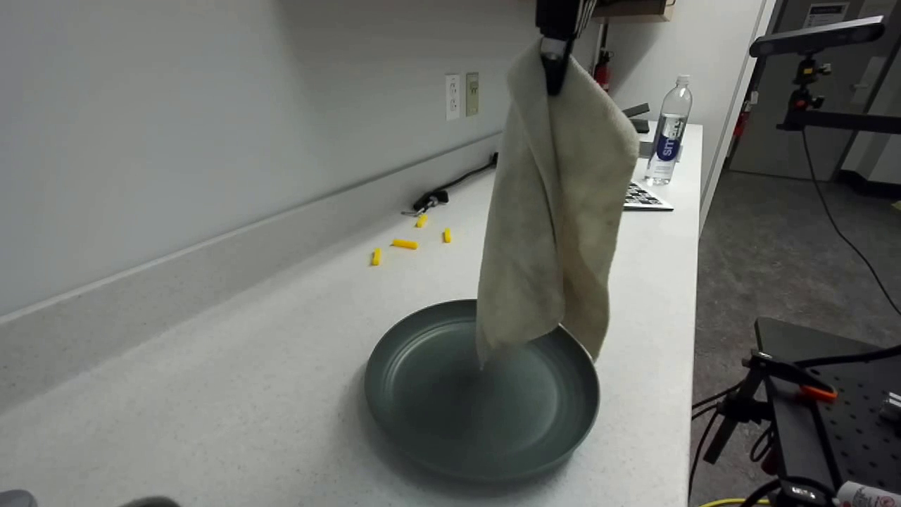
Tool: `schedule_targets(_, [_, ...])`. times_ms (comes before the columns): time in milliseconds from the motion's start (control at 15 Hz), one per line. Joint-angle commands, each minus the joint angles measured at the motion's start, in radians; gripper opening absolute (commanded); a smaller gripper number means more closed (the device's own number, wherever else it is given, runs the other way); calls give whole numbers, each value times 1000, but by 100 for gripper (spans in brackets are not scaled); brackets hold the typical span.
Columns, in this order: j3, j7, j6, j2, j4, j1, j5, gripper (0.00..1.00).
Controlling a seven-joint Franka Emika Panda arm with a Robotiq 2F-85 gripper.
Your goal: Wipe the plate with the towel, put the towel on the counter then move the plate backwards
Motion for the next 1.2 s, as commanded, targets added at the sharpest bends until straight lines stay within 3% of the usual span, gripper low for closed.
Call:
schedule_targets(0, [7, 28, 21, 44, 8, 11, 7, 1])
schedule_targets(800, [24, 97, 142, 144, 2, 35, -22, 1])
schedule_targets(867, [22, 90, 153, 146, 0, 35, -25, 20])
schedule_targets(1133, [18, 82, 175, 145, -12, 33, -53, 50])
